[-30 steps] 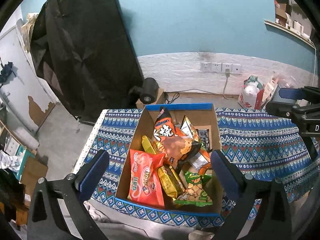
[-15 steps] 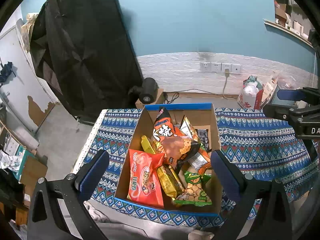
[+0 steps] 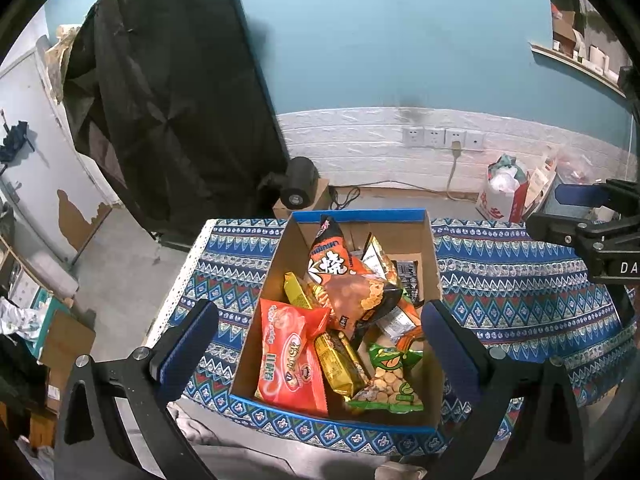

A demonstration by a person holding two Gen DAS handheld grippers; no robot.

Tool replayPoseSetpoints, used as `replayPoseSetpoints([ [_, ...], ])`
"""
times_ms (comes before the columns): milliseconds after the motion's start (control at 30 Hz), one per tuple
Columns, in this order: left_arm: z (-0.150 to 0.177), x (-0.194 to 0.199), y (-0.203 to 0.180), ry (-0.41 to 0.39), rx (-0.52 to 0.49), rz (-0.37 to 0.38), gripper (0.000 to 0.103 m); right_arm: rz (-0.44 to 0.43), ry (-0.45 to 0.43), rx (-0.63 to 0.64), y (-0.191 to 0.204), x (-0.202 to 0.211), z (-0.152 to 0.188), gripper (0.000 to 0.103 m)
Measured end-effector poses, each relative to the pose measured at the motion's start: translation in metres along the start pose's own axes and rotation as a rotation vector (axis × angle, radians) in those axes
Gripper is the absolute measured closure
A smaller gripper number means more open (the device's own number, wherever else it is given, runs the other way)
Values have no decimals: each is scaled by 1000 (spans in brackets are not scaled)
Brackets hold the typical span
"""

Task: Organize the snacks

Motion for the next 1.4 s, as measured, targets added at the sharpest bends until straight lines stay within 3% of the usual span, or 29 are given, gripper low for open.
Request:
replayPoseSetpoints([
  [533, 3, -3, 1, 37, 25, 5, 1, 5, 4, 0, -4, 2, 3, 24],
  [1400, 6, -1, 0, 32, 27, -8, 1, 6, 16, 12, -1, 1, 4, 24],
])
Point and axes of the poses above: each gripper's, at about its wrist camera, not at the fingertips, and x roughly against the way its jaws point, y to its left, z to its underside, the point moved 5 cm from there along -x, roughly the way its jaws point, and after that the axes turned 11 degrees about -z, right-handed, at the moved point
